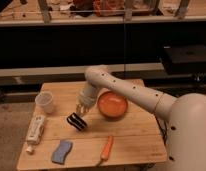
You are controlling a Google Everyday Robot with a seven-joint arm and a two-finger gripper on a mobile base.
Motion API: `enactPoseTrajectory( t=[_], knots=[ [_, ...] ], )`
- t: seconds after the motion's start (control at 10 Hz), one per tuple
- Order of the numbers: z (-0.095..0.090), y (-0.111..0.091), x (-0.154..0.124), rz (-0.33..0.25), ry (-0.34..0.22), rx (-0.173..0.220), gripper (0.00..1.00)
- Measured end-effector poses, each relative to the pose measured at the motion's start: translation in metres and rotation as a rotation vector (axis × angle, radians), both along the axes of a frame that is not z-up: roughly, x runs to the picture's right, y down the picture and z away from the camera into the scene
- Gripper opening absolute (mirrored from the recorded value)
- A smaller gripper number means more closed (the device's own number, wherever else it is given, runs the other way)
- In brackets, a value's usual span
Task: Knock the eraser over
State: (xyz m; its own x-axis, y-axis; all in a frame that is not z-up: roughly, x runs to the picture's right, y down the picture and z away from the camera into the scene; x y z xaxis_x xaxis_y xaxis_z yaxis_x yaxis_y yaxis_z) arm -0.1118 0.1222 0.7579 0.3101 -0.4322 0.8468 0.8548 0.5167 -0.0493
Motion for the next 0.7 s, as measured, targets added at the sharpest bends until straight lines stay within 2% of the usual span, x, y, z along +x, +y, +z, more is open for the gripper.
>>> enactPoseTrajectory(
  t=[0.7],
  knots=[
    [-0.0022, 0.0017, -0.0040, 0.000, -0.018, -0.015, 0.01]
  ],
)
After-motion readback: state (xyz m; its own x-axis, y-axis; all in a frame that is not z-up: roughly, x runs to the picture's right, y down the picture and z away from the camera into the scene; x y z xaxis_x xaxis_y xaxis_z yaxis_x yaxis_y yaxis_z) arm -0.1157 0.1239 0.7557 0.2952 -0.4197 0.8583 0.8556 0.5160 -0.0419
